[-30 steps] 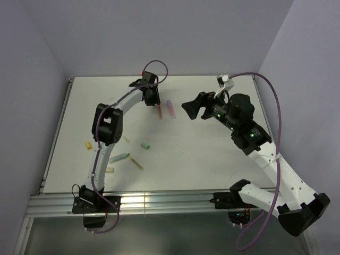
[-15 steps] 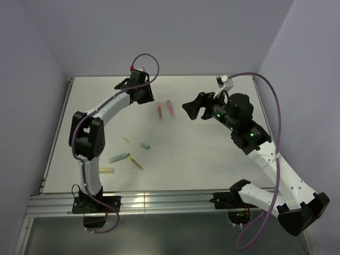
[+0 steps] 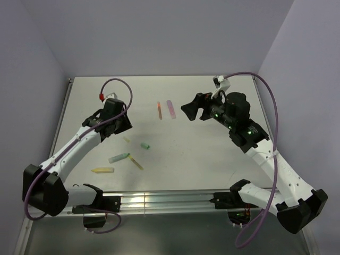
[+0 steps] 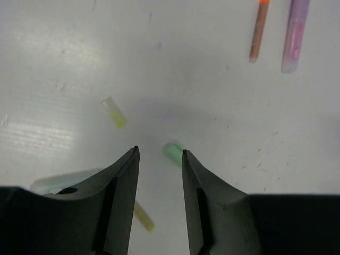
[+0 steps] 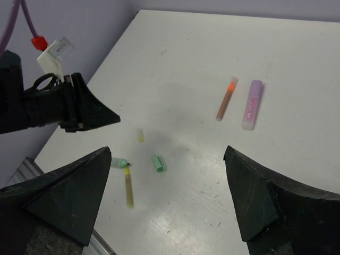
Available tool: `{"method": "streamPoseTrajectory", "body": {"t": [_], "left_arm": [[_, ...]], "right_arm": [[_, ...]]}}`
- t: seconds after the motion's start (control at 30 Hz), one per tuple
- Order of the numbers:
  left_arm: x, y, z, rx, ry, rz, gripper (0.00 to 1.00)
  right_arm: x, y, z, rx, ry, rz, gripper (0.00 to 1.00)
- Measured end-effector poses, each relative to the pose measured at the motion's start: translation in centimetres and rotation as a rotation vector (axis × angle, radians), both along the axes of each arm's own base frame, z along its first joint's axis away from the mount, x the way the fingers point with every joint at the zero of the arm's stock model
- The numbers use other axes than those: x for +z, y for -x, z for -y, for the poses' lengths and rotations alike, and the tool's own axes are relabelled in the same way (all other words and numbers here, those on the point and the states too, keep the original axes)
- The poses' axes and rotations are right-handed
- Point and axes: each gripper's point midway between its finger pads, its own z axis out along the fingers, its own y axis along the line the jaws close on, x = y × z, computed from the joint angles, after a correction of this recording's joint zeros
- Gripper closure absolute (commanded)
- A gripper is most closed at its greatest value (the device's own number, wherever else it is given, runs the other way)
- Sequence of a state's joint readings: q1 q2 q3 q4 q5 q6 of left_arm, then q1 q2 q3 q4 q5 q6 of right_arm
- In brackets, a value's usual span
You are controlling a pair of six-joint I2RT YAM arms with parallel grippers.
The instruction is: Insert the pens into the pen caps
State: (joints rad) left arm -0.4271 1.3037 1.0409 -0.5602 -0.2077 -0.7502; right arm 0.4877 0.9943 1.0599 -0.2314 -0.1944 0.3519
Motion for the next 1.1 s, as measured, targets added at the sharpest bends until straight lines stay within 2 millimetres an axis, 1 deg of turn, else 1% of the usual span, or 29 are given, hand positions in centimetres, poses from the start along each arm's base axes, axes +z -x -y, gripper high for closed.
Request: {"method": "streamPoseTrajectory", "body": {"t": [0.13, 0.2, 0.33, 0.43, 0.6, 0.83, 0.93, 1.1], "left_arm": [[-1.6, 3.3, -1.4, 0.015, -0.008, -0.048, 0.51], [-2.4, 4.6, -2.0, 0.023, -0.007, -0.059, 0.52], [-3.7, 6.4, -2.7, 0.040, 0.005, -0.077, 0.55], [-4.2, 7.3, -2.8, 0.060, 0.021, -0.091, 0.59], [-5.0, 8.4, -2.2, 0.121, 0.057, -0.117, 0.63], [-6.7, 10.3, -1.1, 0.218, 0.070, -0.169, 0.61], [-7.7, 10.6, -0.8, 0.259, 0.057, -0.192, 0.59], [-9.7, 10.9, -0.9, 0.321, 0.017, -0.247, 0.57]], "right_arm": [[-0.8, -0.2, -0.5, 0.015, 0.003, -0.027, 0.06], [-0.9, -0.2, -0.6, 0.023, 0.001, -0.035, 0.06], [-1.0, -0.1, -0.9, 0.037, -0.006, -0.045, 0.06], [-1.1, -0.1, -1.0, 0.040, -0.006, -0.049, 0.06], [-1.2, 0.0, -1.1, 0.047, -0.009, -0.056, 0.07], [-1.7, -0.1, -1.4, 0.057, -0.012, -0.076, 0.08], [-1.8, 0.0, -1.6, 0.067, -0.016, -0.083, 0.08], [-1.7, 0.1, -1.7, 0.074, -0.024, -0.089, 0.09]]}}
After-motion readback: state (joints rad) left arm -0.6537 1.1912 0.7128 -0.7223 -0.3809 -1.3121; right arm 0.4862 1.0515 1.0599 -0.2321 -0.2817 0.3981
